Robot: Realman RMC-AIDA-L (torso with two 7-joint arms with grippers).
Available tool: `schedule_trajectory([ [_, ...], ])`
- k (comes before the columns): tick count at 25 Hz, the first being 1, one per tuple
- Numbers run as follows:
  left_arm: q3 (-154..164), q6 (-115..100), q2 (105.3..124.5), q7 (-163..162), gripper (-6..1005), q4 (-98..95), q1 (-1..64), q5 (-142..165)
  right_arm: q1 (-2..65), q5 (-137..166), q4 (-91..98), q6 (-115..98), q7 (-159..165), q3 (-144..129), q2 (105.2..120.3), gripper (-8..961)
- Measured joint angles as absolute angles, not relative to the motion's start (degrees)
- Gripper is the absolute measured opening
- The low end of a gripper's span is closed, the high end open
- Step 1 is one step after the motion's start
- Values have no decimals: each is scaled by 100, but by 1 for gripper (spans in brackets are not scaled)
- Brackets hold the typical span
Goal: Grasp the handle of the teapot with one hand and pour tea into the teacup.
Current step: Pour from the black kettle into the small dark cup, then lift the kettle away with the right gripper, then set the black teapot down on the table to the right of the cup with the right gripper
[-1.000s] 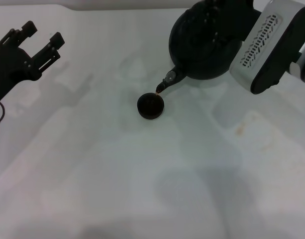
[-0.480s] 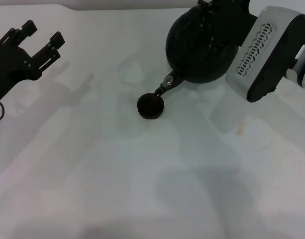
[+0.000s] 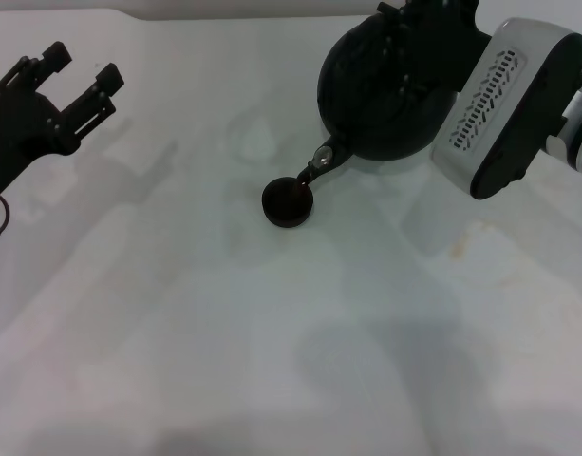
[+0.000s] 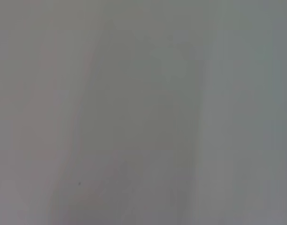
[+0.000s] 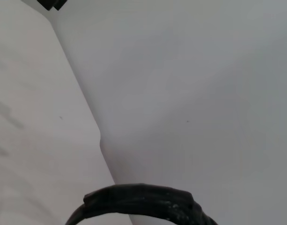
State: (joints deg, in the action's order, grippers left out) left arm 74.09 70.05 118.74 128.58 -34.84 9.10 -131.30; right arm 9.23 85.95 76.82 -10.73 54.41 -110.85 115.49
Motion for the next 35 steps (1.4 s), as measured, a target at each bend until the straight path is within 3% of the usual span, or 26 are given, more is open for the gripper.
schedule_trajectory([
  [20, 7409, 6996, 11874, 12868, 767, -3454, 986, -13131, 953, 8530, 7622, -1118, 5470, -10968, 11533, 106],
  [35, 7409, 6987, 11874, 12867, 768, -3389, 1111, -13131, 972, 7394, 6712, -4436, 6986, -8472, 11490, 106],
])
